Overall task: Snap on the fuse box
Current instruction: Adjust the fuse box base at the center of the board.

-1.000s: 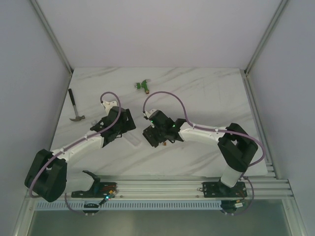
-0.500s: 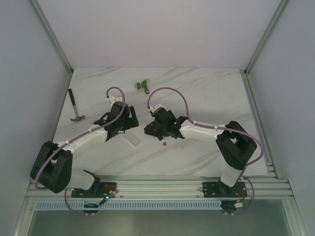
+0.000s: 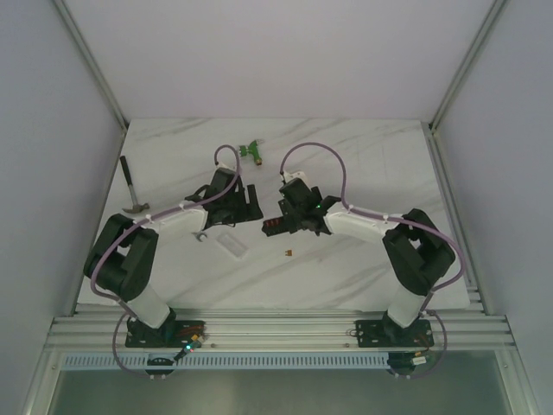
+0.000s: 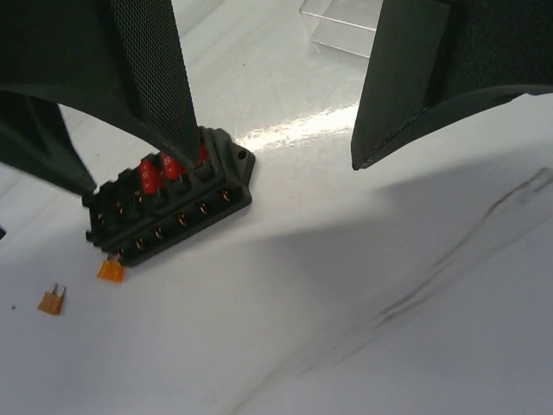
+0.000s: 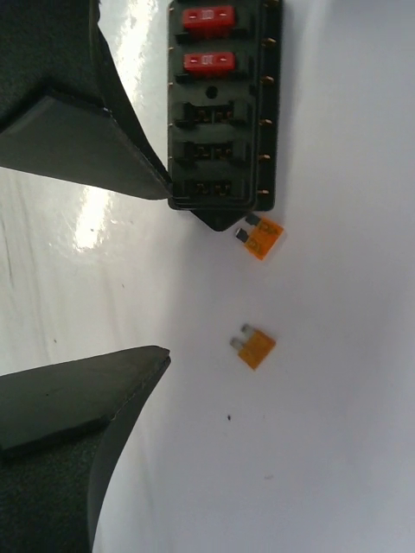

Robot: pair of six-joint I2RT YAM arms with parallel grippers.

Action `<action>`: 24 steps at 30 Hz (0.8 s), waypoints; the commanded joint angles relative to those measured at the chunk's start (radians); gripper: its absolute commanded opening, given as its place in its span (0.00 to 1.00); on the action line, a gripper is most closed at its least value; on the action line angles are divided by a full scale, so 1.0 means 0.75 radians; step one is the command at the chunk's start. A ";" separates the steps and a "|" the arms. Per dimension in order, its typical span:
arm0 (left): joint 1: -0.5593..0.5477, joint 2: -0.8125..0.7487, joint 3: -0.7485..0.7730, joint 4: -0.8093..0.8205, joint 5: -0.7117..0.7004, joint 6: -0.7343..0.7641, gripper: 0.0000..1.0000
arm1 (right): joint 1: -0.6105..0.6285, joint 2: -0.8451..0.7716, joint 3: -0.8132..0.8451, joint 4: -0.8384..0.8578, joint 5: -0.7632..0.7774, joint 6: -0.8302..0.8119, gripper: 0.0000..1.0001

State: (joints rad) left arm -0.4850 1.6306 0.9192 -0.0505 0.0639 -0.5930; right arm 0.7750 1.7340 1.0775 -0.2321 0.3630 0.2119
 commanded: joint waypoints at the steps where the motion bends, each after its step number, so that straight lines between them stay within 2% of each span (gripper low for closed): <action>1: -0.013 0.038 0.026 0.049 0.120 -0.032 0.80 | -0.051 -0.052 -0.015 0.050 -0.014 0.018 0.75; 6: -0.025 0.057 0.033 0.073 0.157 -0.069 0.80 | -0.072 -0.121 -0.031 0.115 -0.210 -0.023 0.78; 14: -0.046 0.059 0.025 0.086 0.176 -0.084 0.80 | -0.181 -0.040 -0.009 0.150 -0.138 -0.076 0.74; 24: -0.097 0.084 0.021 0.131 0.233 -0.125 0.79 | -0.179 0.082 0.061 0.199 -0.304 -0.172 0.70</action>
State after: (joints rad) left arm -0.5411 1.6821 0.9234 0.0189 0.2031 -0.6647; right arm 0.6350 1.7779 1.0809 -0.1131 0.2031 0.1188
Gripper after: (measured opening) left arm 0.794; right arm 0.699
